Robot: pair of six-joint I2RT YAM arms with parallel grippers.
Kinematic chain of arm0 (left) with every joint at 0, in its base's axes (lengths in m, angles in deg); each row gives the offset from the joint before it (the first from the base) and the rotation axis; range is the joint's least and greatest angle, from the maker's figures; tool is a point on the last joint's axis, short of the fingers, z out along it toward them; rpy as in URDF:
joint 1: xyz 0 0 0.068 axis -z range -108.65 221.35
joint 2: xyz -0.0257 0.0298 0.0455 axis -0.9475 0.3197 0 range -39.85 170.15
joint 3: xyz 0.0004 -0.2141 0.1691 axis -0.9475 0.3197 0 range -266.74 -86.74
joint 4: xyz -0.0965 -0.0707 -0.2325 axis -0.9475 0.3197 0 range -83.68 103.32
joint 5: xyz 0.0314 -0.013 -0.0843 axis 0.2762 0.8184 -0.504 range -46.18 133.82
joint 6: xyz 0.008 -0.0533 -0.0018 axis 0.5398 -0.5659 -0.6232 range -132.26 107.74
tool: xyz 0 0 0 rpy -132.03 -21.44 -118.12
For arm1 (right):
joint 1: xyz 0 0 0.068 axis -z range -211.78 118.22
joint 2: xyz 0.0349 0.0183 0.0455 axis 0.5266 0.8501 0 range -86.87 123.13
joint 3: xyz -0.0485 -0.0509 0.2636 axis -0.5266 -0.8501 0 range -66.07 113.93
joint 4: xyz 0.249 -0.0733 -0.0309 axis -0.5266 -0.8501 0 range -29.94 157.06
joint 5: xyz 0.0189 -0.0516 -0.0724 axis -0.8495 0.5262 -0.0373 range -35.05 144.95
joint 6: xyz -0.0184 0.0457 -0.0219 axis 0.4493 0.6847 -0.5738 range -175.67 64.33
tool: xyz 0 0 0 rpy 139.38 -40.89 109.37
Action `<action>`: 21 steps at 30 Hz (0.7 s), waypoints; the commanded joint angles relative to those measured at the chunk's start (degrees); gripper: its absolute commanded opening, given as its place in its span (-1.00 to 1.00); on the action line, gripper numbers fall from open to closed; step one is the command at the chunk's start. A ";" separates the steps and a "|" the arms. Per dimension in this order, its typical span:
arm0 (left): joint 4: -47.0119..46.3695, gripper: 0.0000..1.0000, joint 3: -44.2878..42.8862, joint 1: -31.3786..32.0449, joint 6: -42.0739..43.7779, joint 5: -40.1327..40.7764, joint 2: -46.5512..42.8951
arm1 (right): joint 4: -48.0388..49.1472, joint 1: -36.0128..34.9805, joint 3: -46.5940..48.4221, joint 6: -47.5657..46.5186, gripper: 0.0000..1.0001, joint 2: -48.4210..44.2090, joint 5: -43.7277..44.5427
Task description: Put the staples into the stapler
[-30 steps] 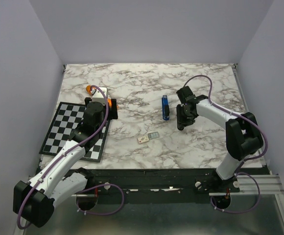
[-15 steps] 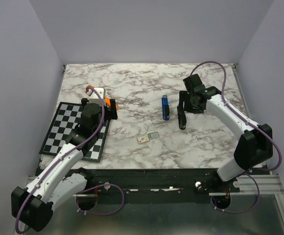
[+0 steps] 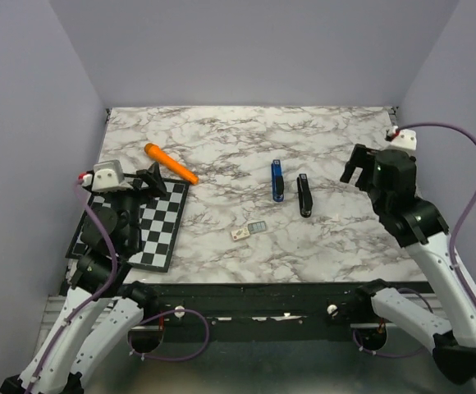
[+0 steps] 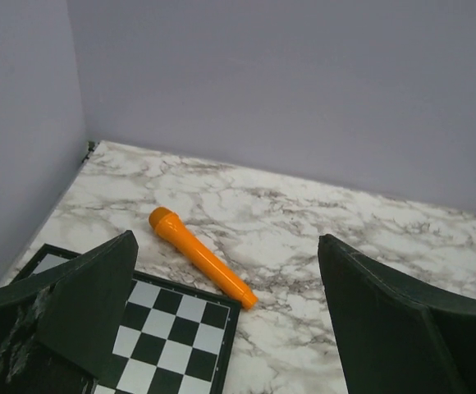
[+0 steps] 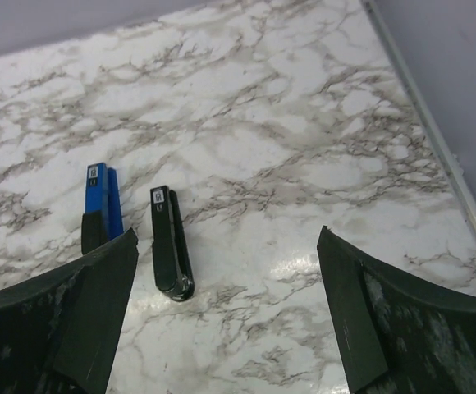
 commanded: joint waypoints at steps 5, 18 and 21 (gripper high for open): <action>-6.66 0.97 0.00 0.22 7.57 2.70 -6.09 | 12.58 0.03 -10.60 -9.53 1.00 -15.80 5.21; -14.23 0.98 2.99 0.22 8.02 5.50 -2.85 | 16.54 0.03 -15.89 -10.77 1.00 -22.48 9.26; -14.76 0.98 2.99 0.22 7.49 5.59 -1.18 | 16.80 0.03 -16.24 -10.85 0.99 -22.75 9.52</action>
